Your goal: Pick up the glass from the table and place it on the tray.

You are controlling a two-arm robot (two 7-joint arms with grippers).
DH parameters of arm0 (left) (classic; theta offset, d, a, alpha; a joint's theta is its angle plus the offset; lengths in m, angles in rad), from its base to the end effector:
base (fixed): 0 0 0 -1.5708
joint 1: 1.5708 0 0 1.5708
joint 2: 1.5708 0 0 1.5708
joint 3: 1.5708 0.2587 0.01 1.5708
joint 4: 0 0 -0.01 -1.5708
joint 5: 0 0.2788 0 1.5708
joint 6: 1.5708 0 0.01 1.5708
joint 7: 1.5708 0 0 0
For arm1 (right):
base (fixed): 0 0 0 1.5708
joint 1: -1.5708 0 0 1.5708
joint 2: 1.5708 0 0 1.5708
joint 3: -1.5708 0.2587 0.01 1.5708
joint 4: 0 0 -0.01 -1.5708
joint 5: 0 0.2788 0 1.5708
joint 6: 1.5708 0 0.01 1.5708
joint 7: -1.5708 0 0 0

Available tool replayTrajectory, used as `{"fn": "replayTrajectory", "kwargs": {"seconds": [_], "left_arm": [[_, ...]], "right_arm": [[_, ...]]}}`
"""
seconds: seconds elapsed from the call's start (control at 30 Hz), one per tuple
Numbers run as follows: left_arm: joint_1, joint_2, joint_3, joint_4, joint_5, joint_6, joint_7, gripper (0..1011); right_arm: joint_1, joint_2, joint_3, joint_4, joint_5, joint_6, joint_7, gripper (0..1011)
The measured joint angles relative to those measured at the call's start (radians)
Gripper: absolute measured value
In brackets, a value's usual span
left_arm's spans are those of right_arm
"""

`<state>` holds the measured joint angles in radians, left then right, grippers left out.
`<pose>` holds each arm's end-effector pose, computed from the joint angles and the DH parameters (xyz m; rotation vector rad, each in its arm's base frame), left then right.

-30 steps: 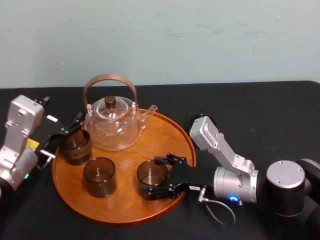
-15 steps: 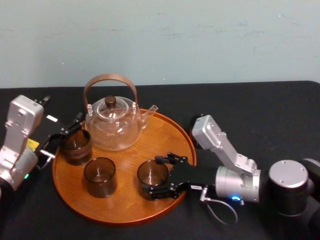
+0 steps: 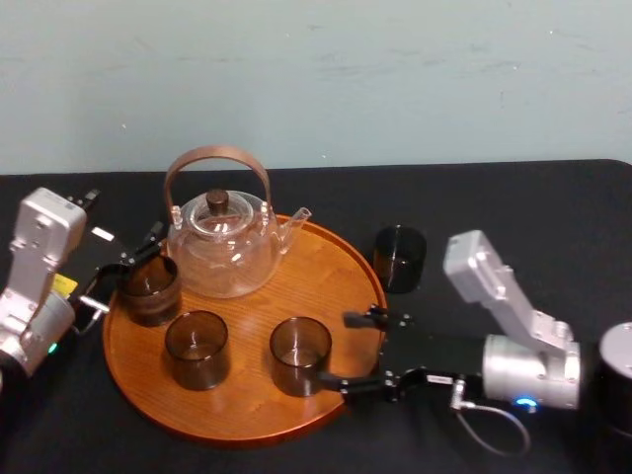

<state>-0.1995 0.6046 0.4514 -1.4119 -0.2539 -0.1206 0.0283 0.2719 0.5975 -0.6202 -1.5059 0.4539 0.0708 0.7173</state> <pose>0.3246 0.0728 -0.2713 0.3044 -0.2850 1.2480 0.3231 -0.0189 -0.2583 -0.2893 0.0540 -0.3787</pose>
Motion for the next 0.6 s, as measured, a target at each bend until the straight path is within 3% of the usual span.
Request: {"fn": "replayTrajectory", "kwargs": {"seconds": [0.27,0.43,0.6], "left_arm": [[0.000,0.000,0.000,0.000,0.000,0.000,0.000,1001],[0.000,0.000,0.000,0.000,0.000,0.000,0.000,1001],[0.000,0.000,0.000,0.000,0.000,0.000,0.000,1001]], "right_arm": [[-0.060,0.084,0.070,-0.065,0.053,-0.047,-0.002,1003],[-0.100,0.106,0.127,-0.081,0.079,-0.064,-0.058,1003],[-0.126,0.101,0.174,-0.080,0.091,-0.056,-0.126,1003]]}}
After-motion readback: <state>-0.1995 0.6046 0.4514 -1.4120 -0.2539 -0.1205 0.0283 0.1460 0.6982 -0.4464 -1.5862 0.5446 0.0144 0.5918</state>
